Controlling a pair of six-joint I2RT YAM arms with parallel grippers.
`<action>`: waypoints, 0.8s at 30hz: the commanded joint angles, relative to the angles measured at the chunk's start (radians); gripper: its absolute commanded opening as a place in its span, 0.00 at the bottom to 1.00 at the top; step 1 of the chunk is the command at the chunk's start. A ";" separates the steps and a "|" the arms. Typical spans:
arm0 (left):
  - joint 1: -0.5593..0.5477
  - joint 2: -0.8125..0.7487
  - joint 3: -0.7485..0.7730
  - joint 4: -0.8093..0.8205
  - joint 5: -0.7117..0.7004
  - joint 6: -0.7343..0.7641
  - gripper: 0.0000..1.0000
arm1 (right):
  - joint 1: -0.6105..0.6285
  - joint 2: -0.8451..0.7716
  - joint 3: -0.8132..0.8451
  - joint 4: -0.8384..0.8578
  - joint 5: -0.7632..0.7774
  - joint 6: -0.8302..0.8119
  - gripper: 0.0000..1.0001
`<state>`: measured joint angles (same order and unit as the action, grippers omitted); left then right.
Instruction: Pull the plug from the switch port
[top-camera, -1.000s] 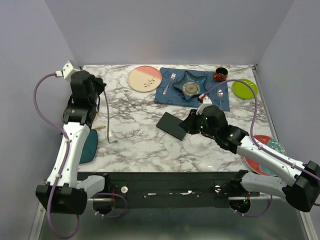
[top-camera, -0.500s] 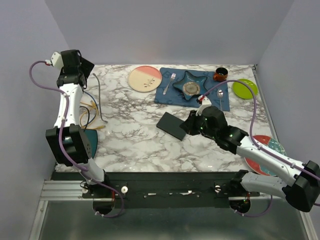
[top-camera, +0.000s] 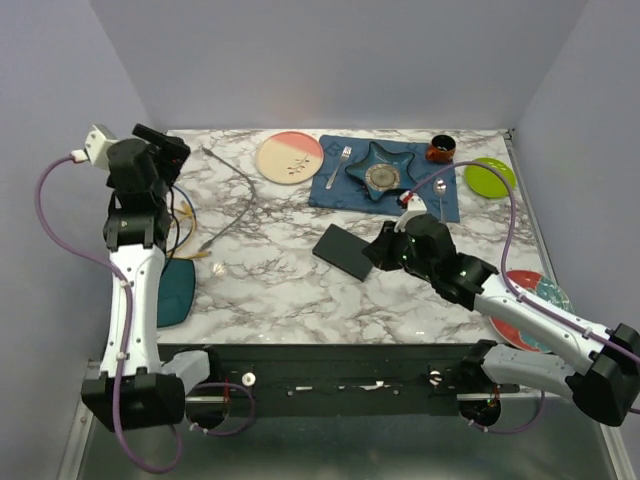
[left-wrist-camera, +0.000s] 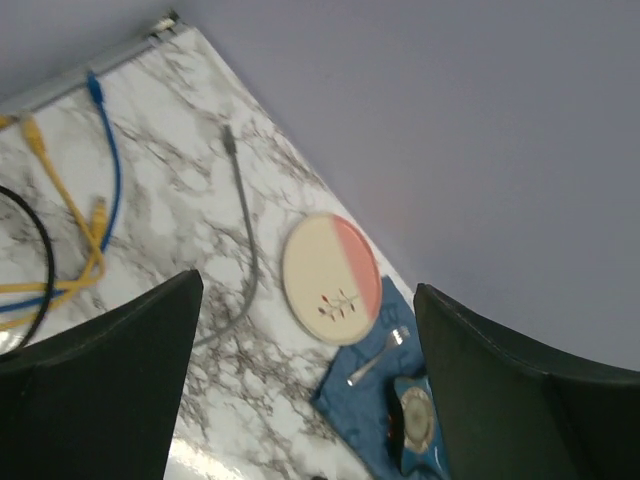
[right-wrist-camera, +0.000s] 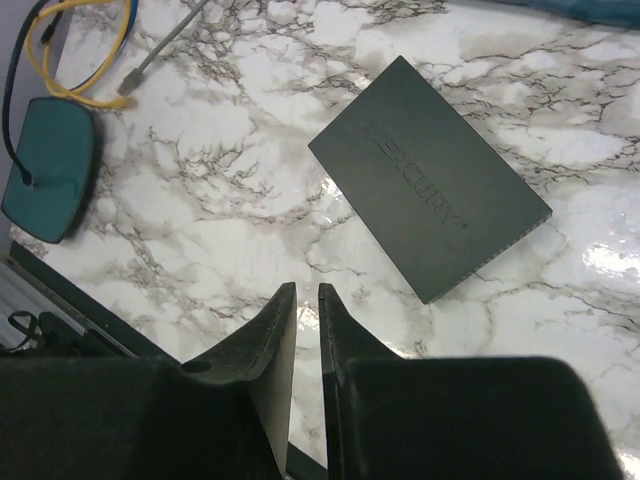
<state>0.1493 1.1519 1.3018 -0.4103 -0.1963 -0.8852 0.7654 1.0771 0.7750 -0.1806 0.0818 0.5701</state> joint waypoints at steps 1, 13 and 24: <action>-0.160 -0.081 -0.199 0.105 0.081 -0.018 0.92 | -0.003 -0.060 -0.046 -0.002 0.075 0.024 0.23; -0.568 0.040 -0.541 0.347 0.080 -0.029 0.74 | -0.023 -0.059 -0.210 -0.033 0.256 0.275 0.15; -0.608 0.446 -0.385 0.464 0.087 0.009 0.26 | -0.098 0.234 -0.200 0.015 0.222 0.396 0.01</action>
<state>-0.4446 1.5082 0.8684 -0.0422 -0.1154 -0.8860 0.7040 1.2175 0.5583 -0.1844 0.2840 0.9005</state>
